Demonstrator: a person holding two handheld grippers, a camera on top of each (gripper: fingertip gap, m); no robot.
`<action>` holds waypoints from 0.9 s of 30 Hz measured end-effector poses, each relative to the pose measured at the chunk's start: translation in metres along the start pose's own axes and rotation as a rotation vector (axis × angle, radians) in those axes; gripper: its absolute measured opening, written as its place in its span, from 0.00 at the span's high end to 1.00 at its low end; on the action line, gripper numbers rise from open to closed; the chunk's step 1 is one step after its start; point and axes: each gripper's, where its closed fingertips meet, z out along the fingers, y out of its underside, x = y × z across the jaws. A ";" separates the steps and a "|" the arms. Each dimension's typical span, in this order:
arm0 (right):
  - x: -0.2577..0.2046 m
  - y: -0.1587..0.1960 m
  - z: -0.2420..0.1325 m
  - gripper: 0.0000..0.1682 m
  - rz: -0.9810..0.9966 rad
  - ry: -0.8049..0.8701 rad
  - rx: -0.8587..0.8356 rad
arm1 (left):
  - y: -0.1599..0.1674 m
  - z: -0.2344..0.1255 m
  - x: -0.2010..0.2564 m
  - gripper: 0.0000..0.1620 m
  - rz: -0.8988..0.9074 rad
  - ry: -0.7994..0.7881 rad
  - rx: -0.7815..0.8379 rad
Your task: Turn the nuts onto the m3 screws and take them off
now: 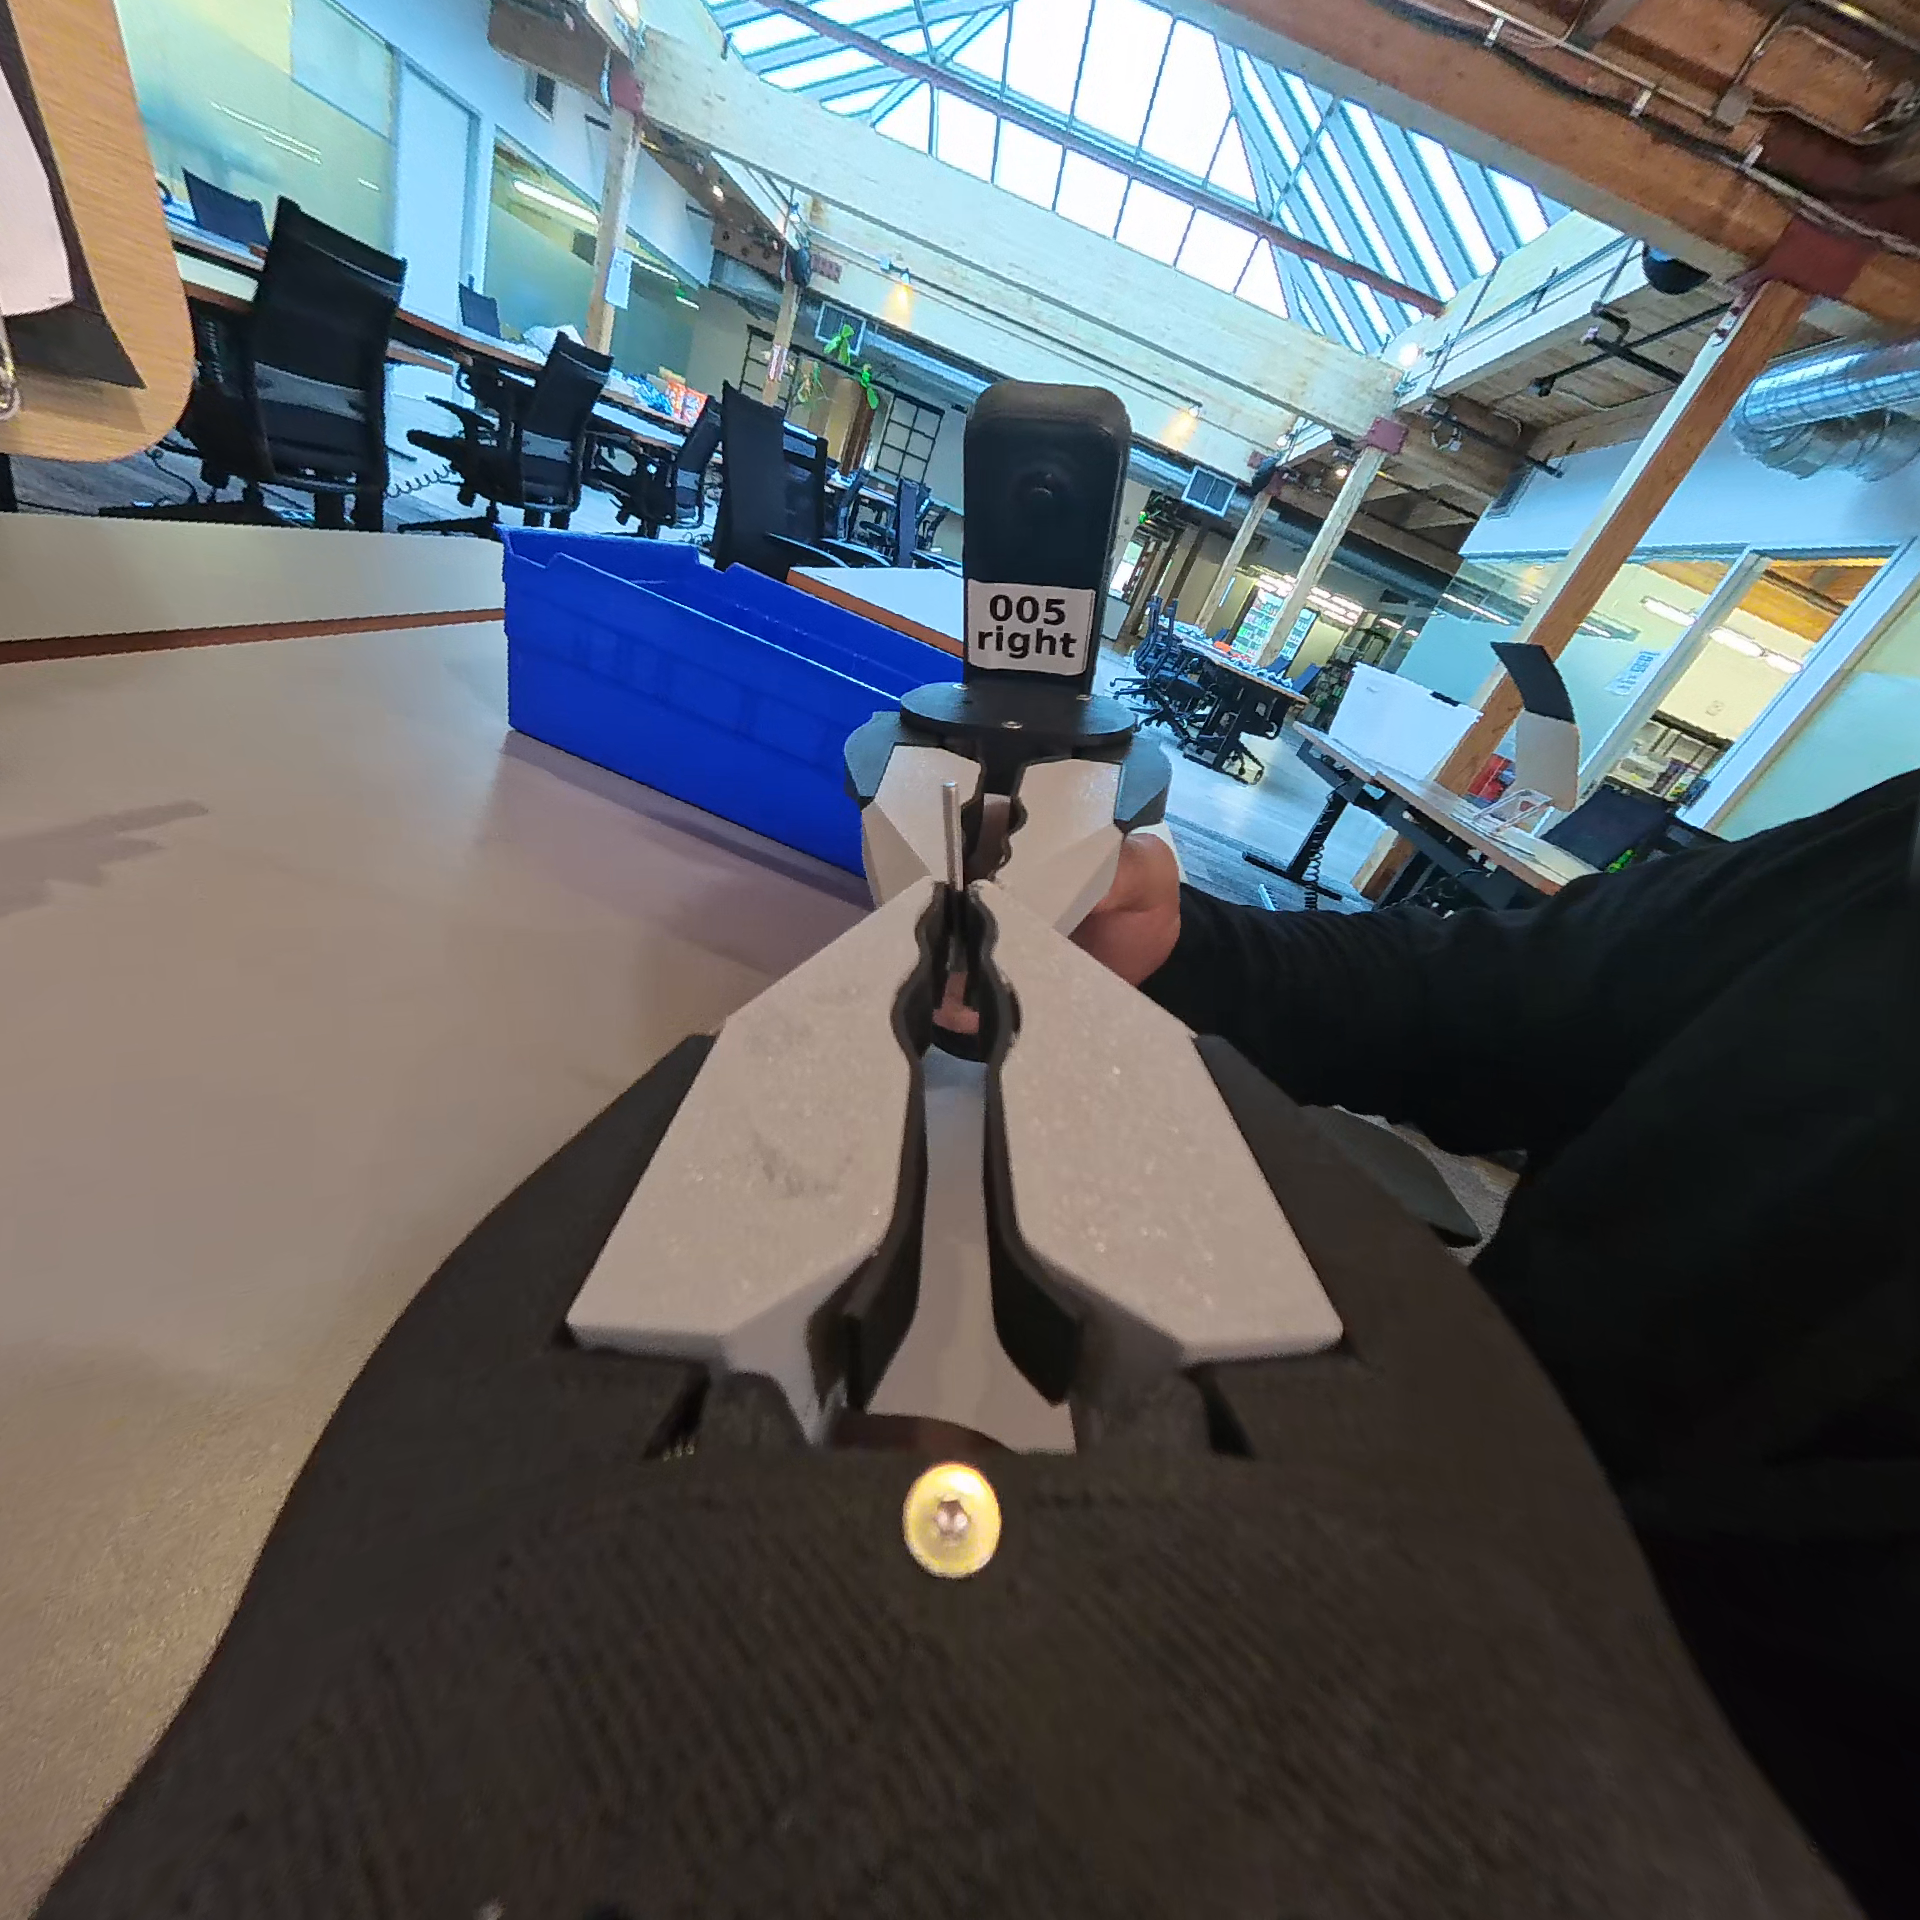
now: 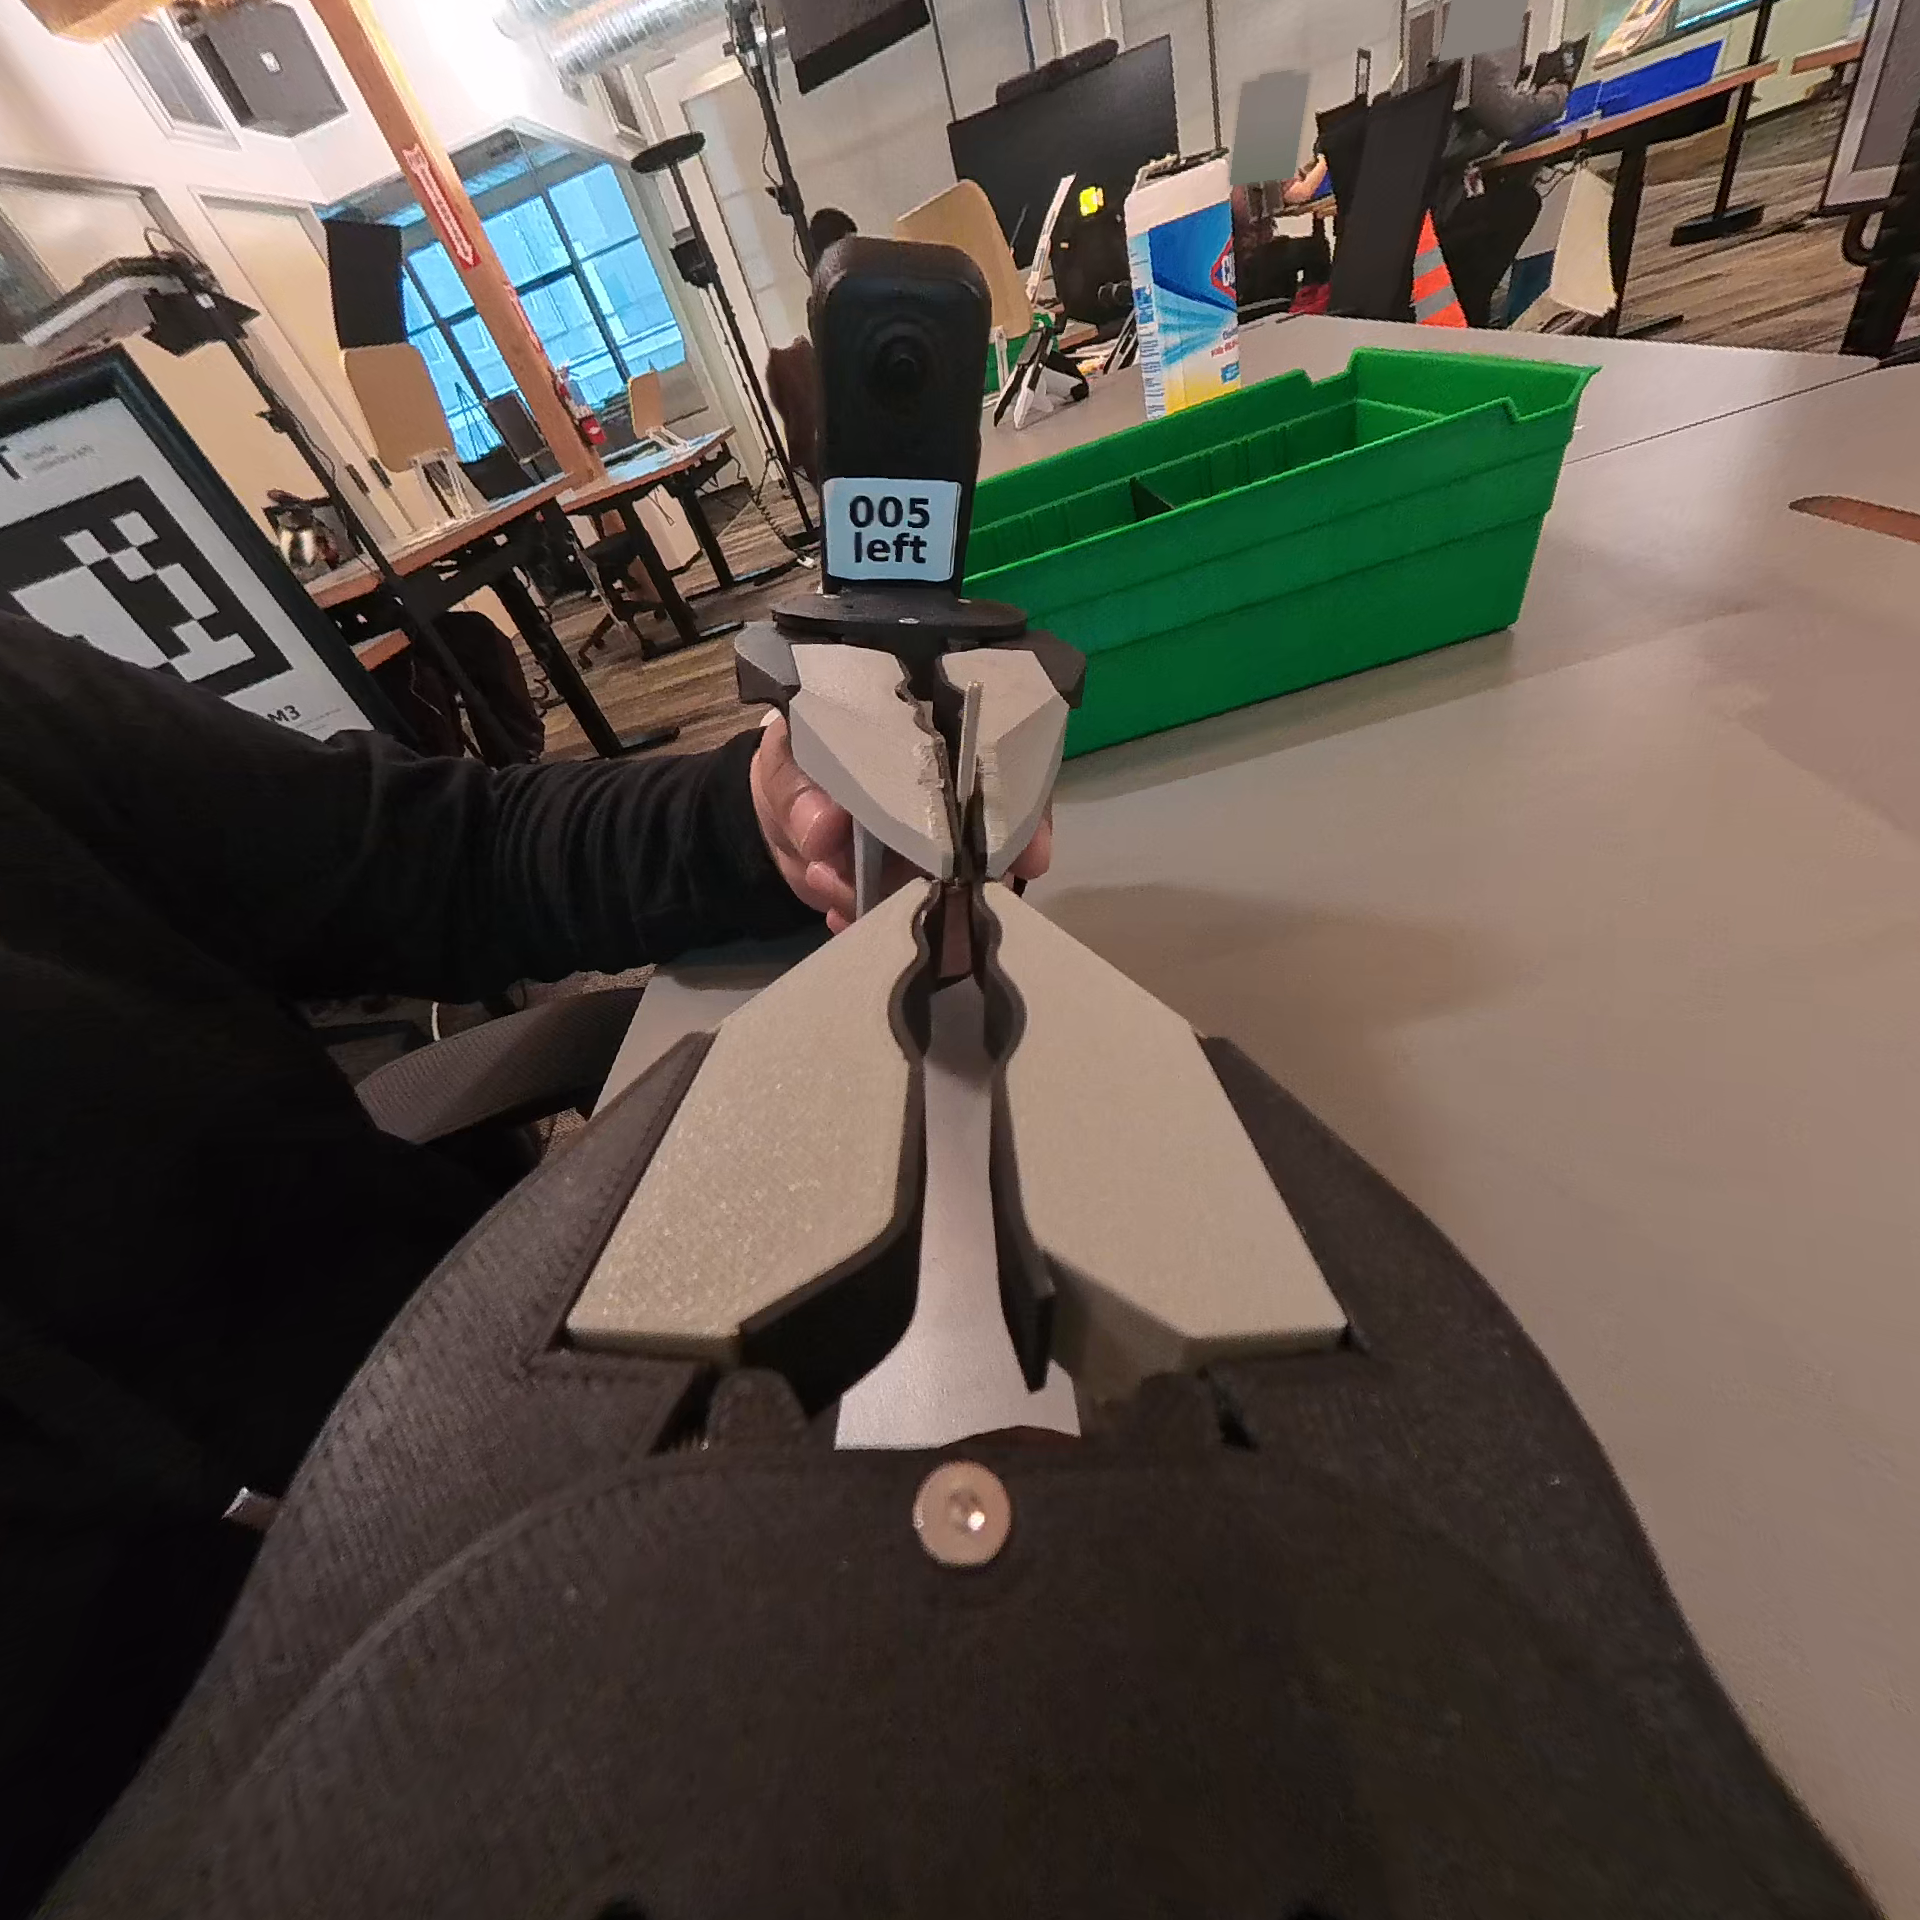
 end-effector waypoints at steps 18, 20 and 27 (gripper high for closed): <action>0.011 0.009 -0.002 0.96 0.002 0.037 -0.040 | 0.005 -0.009 -0.021 1.00 0.093 -0.129 -0.069; 0.018 0.014 -0.005 0.95 -0.014 0.077 -0.076 | 0.005 -0.015 -0.029 1.00 0.113 -0.167 -0.084; 0.040 0.064 0.001 0.89 -0.004 0.173 -0.341 | 0.005 -0.028 -0.043 1.00 0.202 -0.225 -0.108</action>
